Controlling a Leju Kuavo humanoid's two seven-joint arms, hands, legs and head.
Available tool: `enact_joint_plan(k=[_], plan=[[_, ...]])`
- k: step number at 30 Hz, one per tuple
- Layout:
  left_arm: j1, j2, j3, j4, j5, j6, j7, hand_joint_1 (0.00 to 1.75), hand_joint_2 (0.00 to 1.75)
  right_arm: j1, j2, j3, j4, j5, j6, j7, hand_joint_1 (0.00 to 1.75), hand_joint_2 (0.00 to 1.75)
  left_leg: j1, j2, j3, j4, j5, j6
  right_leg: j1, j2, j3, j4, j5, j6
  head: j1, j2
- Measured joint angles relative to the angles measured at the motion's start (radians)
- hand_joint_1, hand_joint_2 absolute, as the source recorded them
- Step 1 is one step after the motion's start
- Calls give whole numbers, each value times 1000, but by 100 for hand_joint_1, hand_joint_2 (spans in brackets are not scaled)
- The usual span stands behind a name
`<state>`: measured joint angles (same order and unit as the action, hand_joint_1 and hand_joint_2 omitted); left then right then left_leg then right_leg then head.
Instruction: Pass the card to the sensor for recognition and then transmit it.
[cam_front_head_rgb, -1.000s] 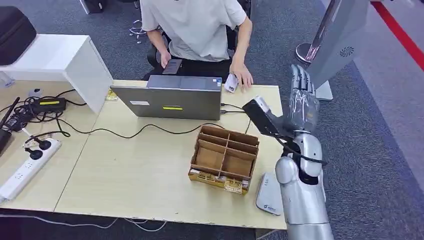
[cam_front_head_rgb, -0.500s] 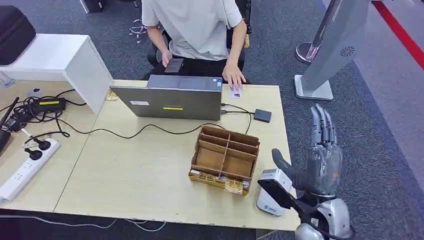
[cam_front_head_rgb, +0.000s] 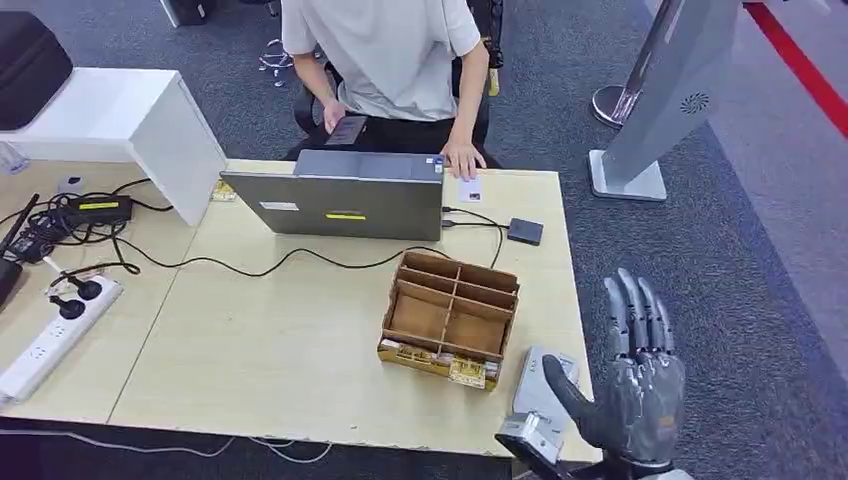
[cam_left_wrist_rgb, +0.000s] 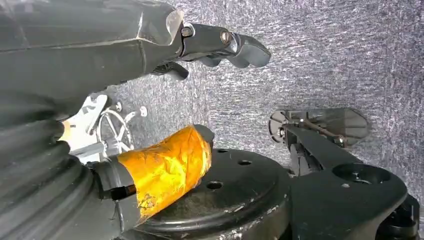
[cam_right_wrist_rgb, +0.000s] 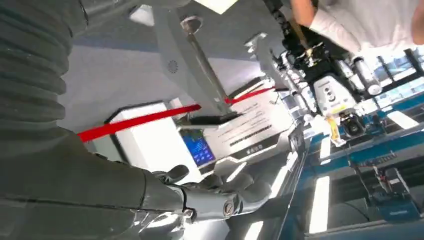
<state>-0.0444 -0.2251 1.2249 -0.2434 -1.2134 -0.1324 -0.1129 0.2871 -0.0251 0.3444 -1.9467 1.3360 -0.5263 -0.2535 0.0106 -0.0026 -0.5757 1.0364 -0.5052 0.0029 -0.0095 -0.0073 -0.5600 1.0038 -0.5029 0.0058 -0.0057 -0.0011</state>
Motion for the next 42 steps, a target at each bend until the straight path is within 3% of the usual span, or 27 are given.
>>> enact_joint_plan(k=[4,14,32,42], plan=[[-3,0,3,0,-10,0,-6,0,175,0,-49,83,86,176,-91,155,0,175,0,0,0,0,0,0,0,0,0,0,0,0,0,0],[-6,0,4,0,-21,-3,-19,0,175,-38,-127,268,270,201,-146,327,0,175,0,0,0,0,0,0,0,0,0,0,0,0,0,0],[-7,0,6,0,-32,-3,-20,0,175,-87,-157,403,390,151,-151,368,0,175,0,0,0,0,0,0,0,0,0,0,0,0,0,0],[-10,0,6,0,-47,-3,-23,0,175,-133,-174,434,469,78,-151,305,0,175,0,0,0,0,0,0,0,0,0,0,0,0,0,0]])
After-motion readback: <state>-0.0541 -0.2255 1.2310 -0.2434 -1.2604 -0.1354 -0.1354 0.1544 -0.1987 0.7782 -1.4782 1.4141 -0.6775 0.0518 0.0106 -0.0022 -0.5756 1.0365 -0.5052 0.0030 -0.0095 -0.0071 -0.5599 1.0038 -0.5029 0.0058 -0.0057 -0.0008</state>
